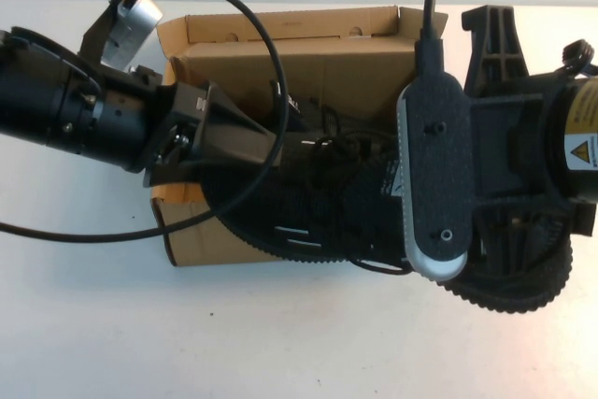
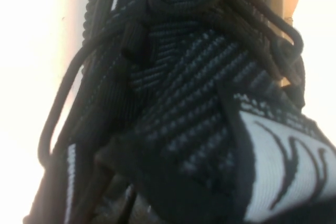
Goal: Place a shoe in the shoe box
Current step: Hand over the shoe
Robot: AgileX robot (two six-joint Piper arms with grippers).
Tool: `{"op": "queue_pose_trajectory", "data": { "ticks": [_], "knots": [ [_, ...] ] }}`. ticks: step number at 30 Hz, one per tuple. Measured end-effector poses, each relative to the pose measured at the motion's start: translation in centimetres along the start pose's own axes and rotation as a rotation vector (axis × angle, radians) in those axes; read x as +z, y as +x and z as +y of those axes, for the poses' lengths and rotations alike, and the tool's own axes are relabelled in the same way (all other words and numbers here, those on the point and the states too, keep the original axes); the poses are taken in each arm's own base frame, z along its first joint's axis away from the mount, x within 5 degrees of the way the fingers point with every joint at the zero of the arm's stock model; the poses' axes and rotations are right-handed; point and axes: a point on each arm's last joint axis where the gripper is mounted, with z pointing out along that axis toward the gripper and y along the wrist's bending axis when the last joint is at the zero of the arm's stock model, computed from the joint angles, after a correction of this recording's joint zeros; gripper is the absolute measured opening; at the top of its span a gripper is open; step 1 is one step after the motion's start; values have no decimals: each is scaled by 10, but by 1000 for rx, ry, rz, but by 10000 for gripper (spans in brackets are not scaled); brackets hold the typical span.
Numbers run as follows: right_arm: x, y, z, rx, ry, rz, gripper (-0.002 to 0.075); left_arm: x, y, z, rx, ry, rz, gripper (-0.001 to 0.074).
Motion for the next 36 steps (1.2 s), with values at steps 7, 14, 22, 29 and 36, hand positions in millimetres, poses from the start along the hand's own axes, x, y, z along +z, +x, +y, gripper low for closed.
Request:
{"op": "queue_pose_trajectory", "data": {
  "ticks": [7, 14, 22, 29, 36],
  "knots": [
    [0, 1, -1, 20, 2, 3, -5, 0, 0, 1, 21, -16, 4, 231],
    [0, 1, -1, 120, 1, 2, -5, 0, 0, 2, 33, -17, 4, 104],
    [0, -1, 5, 249, -69, -21, 79, 0, 1, 2, 56, -23, 15, 104],
    [0, -1, 7, 284, -90, -14, 340, 0, 2, 2, 75, -22, 20, 104],
    [0, 1, 8, 278, -98, 14, 414, 0, -1, -1, 81, 13, -6, 104]
  ]
}}
